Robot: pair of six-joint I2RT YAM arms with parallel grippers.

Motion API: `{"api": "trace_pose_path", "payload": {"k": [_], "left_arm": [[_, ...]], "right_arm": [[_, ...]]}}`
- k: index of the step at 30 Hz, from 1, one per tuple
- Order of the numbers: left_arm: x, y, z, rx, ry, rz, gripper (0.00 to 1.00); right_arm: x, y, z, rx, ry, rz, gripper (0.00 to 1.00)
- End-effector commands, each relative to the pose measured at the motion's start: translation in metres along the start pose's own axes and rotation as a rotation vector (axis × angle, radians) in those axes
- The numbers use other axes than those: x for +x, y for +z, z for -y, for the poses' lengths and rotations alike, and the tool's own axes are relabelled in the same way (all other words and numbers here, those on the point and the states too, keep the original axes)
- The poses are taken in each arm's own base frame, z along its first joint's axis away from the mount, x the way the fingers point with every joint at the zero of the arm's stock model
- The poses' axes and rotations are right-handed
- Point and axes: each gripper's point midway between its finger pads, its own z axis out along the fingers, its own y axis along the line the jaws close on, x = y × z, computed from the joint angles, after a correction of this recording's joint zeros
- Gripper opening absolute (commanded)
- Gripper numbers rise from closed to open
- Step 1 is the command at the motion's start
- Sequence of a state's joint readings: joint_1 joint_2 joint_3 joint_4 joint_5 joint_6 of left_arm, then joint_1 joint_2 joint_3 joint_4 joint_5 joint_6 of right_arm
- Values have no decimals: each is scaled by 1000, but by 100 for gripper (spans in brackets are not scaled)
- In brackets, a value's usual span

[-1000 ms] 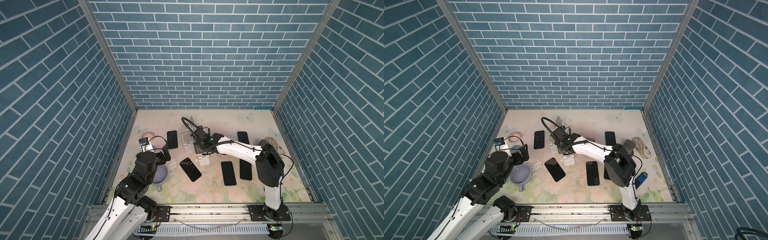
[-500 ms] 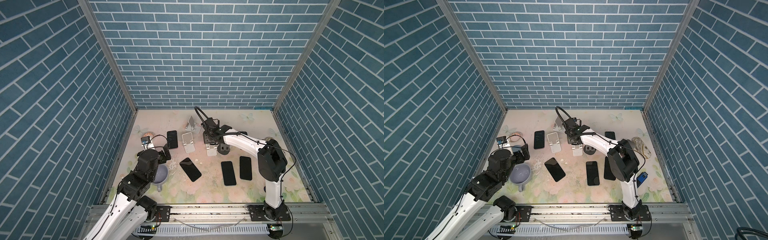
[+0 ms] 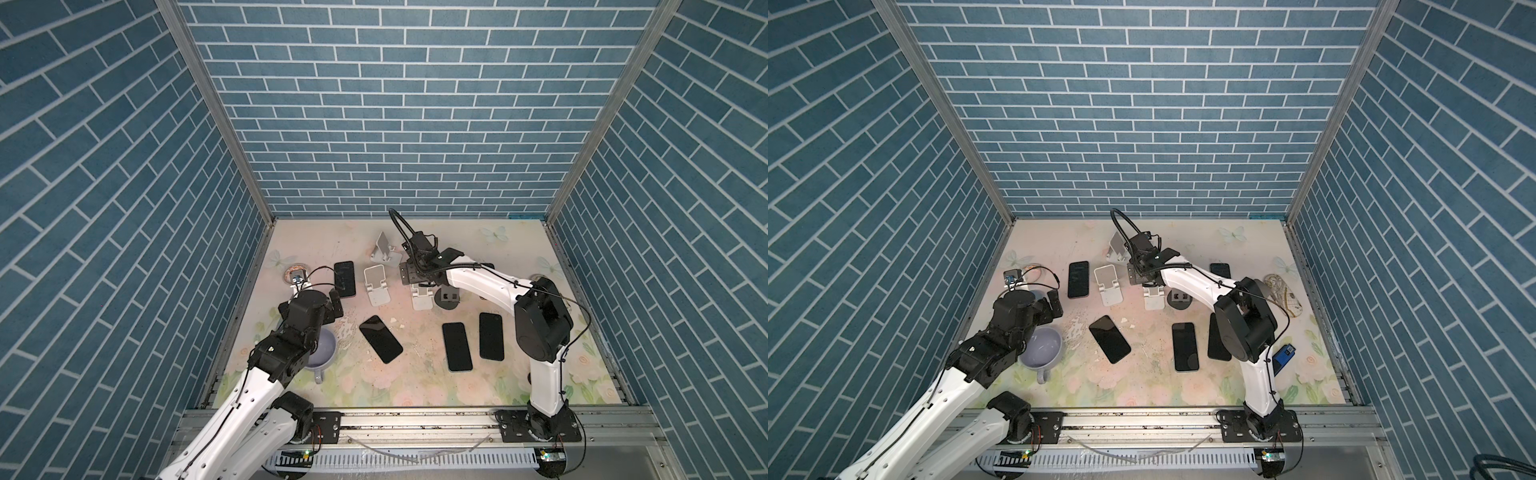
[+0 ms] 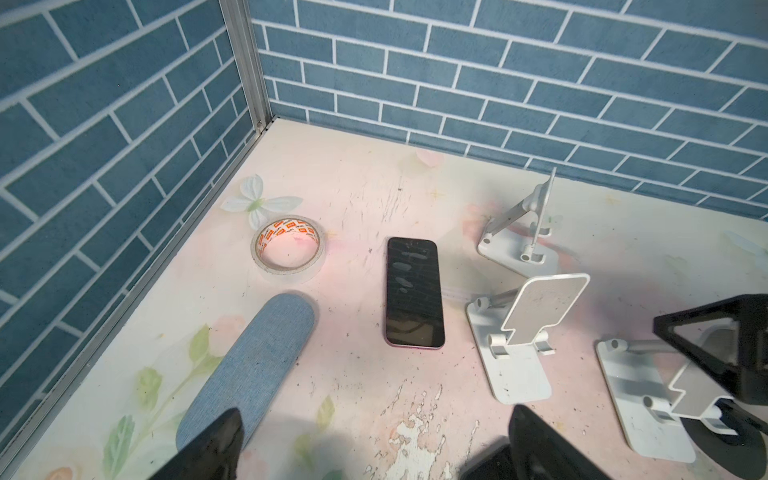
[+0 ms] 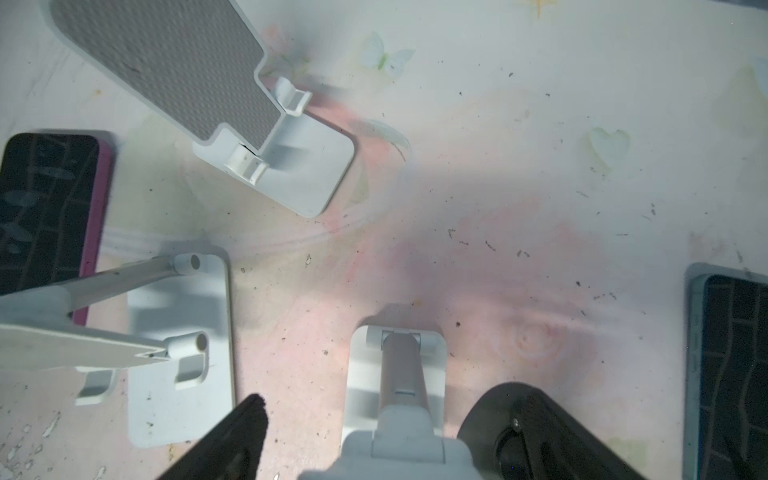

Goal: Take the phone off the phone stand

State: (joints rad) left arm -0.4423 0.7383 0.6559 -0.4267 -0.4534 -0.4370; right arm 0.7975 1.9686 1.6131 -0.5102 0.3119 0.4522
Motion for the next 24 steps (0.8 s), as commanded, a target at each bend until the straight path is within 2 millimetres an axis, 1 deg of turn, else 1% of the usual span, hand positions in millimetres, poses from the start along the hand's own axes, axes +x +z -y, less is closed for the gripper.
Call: {"api": "trace_pose_path", "payload": {"k": [1,2,3,4,7,9,12,15,16,18,20,22,24], "left_arm": [[-11,3,-7,-51,-15,11,100],[-7,6,-13,-85,-11,-7,100],[-14,6,-16,-110,-15,-10,100],[-14,7,-18,-130,-10,-21,100],[-16,13,-21,-164,17,-41,100],[-17,17,-23,-182,29,-44,100],[-21,21,-28,-203,17,-38,100],[-24,25,-35,-219,1,-28,100],[-24,27,-38,-229,-3,-26,100],[-26,28,-46,-263,-3,-16,100],[-28,30,-53,-296,9,1,100],[-29,32,-60,-328,29,6,100],[-30,34,-66,-358,49,4,100]], "right_arm": [[-36,-48,14,12,-24,144,99],[-40,-57,21,26,-28,166,99],[-45,-69,30,47,-23,200,99],[-47,-78,39,63,-18,225,99],[-49,-105,73,101,9,297,99],[-45,-120,102,147,27,321,99],[-32,-131,139,231,38,323,99],[-12,-133,176,300,72,296,99],[-6,-132,184,309,78,285,99],[11,-128,211,358,94,246,99],[26,-124,231,400,90,219,99],[44,-115,248,421,87,190,99],[61,-105,259,397,108,154,99]]}}
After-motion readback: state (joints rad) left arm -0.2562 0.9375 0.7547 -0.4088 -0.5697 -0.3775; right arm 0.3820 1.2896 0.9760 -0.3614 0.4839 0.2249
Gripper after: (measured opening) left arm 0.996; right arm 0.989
